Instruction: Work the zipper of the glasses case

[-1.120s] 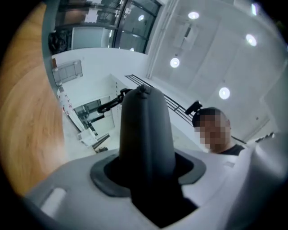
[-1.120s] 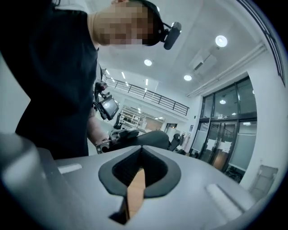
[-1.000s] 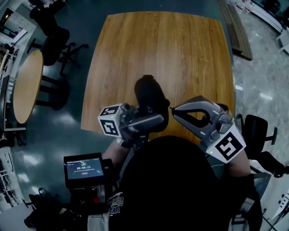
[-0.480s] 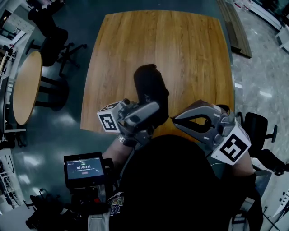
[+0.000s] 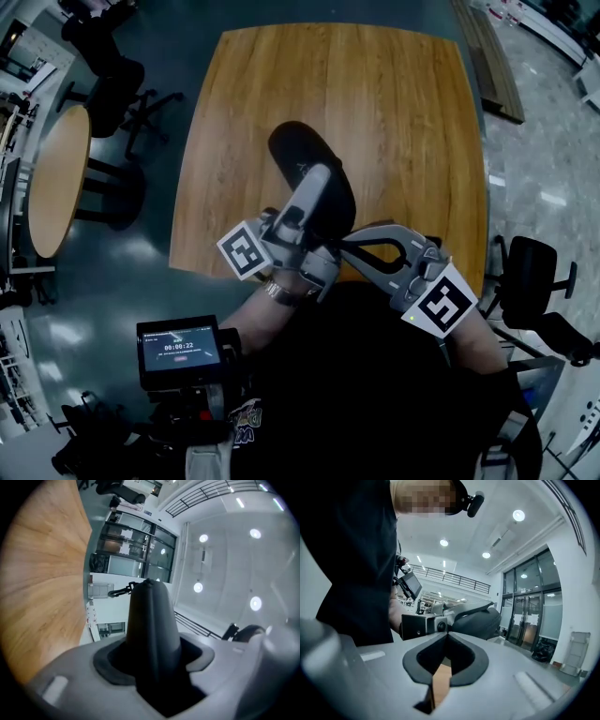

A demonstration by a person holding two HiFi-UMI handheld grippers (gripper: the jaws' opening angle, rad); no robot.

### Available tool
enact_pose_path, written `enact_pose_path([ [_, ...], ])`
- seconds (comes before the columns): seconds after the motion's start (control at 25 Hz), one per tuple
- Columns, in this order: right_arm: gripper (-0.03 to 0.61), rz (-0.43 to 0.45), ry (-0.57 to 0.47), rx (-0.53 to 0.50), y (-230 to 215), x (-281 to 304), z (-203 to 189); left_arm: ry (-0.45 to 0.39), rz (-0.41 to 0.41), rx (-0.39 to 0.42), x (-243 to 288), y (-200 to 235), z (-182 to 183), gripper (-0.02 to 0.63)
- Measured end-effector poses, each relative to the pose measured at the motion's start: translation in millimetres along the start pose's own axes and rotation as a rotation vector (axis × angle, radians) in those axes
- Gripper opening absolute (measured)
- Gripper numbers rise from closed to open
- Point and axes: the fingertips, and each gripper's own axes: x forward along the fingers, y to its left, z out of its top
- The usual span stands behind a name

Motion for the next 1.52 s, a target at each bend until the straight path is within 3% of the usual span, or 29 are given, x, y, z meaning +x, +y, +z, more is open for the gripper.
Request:
enact_pose_path([
  [0.16, 0.003, -0.029, 0.007, 0.079, -3.4, -8.9, -12.7, 0.031, 0.061, 0.073, -6.2, 13.9, -2.0, 0.262],
  [0.32, 0.003, -0.175, -0.085, 0.272, -33.8, -30.1, -13.9, 0.066, 0.032, 0.072, -16.4, 14.5, 8.2, 0.279],
  [0.48, 0.005, -0.207, -0.135, 0.275, -46.7, -40.5, -11.2, 0.192, 0.002, 0.144, -23.6, 8.7, -8.2, 0.261],
  [0.56, 0.005, -0.209, -0.133, 0.262, -45.3, -38.0, -10.7, 0.169, 0.021, 0.153, -25.0, 9.1, -5.4, 0.261],
  [0.72, 0.005, -0.239, -0.115, 0.190, -43.7, -28.9, -6.7, 0.035, 0.082, 0.164, -23.2, 12.1, 7.9, 0.258],
  [0.92, 0.012, -0.149, -0.012, 0.028, -16.7, -1.5, -13.6, 0.011, 0.115, 0.142, -14.7, 18.0, 5.7, 0.253],
  [1.04, 0.006, -0.171, -0.018, 0.064, -22.3, 4.8, -16.0, -0.015, 0.128, 0.135, -15.4, 23.1, 11.5, 0.253],
  [1.16, 0.012, -0.199, -0.066, 0.180, -26.4, 0.3, -16.8, -0.016, 0.142, 0.143, -16.5, 27.3, 11.4, 0.255],
  [1.2, 0.021, -0.218, -0.083, 0.214, -27.7, -3.8, -16.9, -0.016, 0.148, 0.149, -18.0, 28.5, 11.5, 0.255],
  [1.32, 0.145, -0.321, -0.107, 0.247, -39.3, -20.5, -19.9, -0.011, 0.168, 0.170, -25.9, 32.8, 13.5, 0.258],
  [1.4, 0.170, -0.372, -0.102, 0.225, -47.2, -25.0, -21.7, 0.012, 0.175, 0.190, -28.4, 35.4, 9.2, 0.258],
  [1.52, 0.274, -0.370, -0.074, 0.183, -51.6, -15.4, -20.3, 0.076, 0.179, 0.226, -26.5, 37.0, -8.6, 0.258],
])
